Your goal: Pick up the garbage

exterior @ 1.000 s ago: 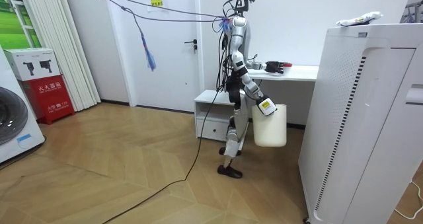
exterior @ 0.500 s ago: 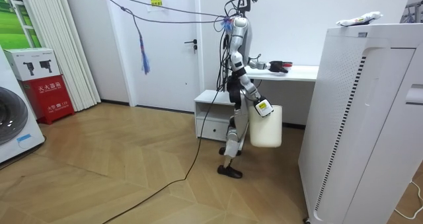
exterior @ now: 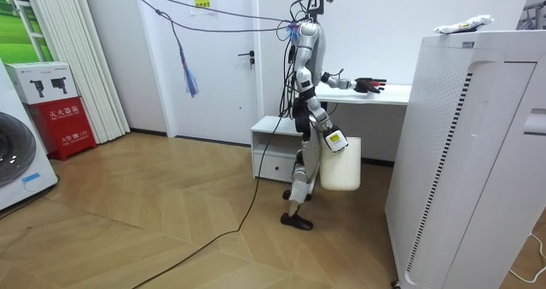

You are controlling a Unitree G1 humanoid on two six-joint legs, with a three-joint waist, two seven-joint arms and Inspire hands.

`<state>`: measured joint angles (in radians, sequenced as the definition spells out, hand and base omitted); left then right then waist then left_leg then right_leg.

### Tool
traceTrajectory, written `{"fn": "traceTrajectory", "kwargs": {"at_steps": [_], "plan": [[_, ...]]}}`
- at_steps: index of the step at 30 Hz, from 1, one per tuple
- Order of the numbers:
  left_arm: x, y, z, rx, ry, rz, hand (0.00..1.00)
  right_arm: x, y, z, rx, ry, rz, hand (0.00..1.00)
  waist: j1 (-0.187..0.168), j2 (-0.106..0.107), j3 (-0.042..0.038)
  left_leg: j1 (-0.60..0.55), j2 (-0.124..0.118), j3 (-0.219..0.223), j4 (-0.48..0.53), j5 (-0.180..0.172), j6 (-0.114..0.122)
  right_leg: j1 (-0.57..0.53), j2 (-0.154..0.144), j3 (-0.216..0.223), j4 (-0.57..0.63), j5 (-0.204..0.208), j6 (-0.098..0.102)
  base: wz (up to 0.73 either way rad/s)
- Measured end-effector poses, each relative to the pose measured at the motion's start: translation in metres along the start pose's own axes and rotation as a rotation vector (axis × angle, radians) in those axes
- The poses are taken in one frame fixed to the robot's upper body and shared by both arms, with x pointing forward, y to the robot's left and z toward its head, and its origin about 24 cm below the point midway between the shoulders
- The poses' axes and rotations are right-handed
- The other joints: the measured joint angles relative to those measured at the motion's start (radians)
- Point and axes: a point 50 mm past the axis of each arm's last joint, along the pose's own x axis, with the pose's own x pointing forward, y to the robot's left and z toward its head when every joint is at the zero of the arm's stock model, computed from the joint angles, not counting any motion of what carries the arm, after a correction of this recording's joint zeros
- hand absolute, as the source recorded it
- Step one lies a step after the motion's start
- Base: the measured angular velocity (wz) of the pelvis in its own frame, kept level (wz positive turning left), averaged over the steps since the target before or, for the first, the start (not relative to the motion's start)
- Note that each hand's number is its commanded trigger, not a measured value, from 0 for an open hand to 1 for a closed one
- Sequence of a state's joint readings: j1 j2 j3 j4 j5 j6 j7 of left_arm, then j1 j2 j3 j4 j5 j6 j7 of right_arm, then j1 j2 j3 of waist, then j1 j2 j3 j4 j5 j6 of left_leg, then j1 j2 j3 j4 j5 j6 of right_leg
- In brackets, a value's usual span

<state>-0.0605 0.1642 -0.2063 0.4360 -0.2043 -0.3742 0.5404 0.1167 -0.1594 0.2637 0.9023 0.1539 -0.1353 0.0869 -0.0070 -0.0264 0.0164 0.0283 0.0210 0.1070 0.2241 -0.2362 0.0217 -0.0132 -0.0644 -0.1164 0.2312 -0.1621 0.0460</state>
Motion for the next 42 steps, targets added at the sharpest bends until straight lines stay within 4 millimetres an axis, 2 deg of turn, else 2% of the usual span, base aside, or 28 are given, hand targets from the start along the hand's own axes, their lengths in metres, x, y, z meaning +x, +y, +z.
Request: {"fn": "traceTrajectory", "kwargs": {"at_steps": [8,19,23,28,29,35,42], "plan": [[0.0,-0.002,-0.001,0.009,0.014,-0.011,1.0,0.0,0.003,-0.001,0.007,0.007,0.007,1.0,-0.022,0.0,-0.0004,0.0,-0.001,-0.001,0.0,0.0,0.0,-0.001,-0.002,-0.001,-0.002,0.0,0.0,0.0],[-0.004,-0.009,-0.003,0.014,0.026,-0.068,1.0,0.002,0.003,0.003,0.006,-0.007,0.018,1.0,-0.018,0.0,-0.0005,0.0,0.0,-0.001,0.007,0.0,0.0,-0.009,-0.003,-0.001,0.008,0.0,0.0,0.0],[-0.004,-0.013,-0.001,0.005,0.018,-0.106,1.0,0.004,0.003,0.01,0.0,-0.025,0.021,1.0,-0.016,-0.001,-0.001,-0.009,0.001,-0.001,0.009,0.0,0.0,-0.016,-0.003,-0.005,0.017,0.0,0.0,0.0],[-0.007,-0.032,0.018,-0.073,-0.039,-0.196,1.0,0.012,0.0,0.026,-0.017,-0.042,0.022,1.0,-0.018,0.001,-0.0018,-0.041,-0.002,-0.001,0.017,0.003,0.001,-0.056,-0.009,-0.013,0.041,0.0,0.0,-0.01],[-0.01,-0.038,0.019,-0.07,-0.04,-0.247,1.0,0.014,0.0,0.032,-0.023,-0.053,0.024,1.0,-0.016,0.0,-0.0018,-0.045,-0.003,-0.001,0.018,0.004,0.001,-0.063,-0.011,-0.028,0.049,0.0,-0.001,0.0],[-0.023,-0.061,0.017,-0.051,-0.013,-0.494,1.0,0.021,-0.005,0.058,-0.033,-0.118,-0.004,1.0,-0.014,-0.001,-0.0017,-0.072,-0.003,0.003,0.034,0.004,0.002,-0.092,-0.015,-0.032,0.059,0.0,-0.001,-0.03],[-0.034,-0.072,0.013,-0.036,0.0,-0.671,1.0,0.024,-0.009,0.076,-0.035,-0.166,-0.039,1.0,-0.011,0.001,-0.0011,-0.079,-0.001,0.025,0.035,0.004,0.002,-0.109,-0.014,-0.026,0.063,0.003,-0.006,-0.07]]}}
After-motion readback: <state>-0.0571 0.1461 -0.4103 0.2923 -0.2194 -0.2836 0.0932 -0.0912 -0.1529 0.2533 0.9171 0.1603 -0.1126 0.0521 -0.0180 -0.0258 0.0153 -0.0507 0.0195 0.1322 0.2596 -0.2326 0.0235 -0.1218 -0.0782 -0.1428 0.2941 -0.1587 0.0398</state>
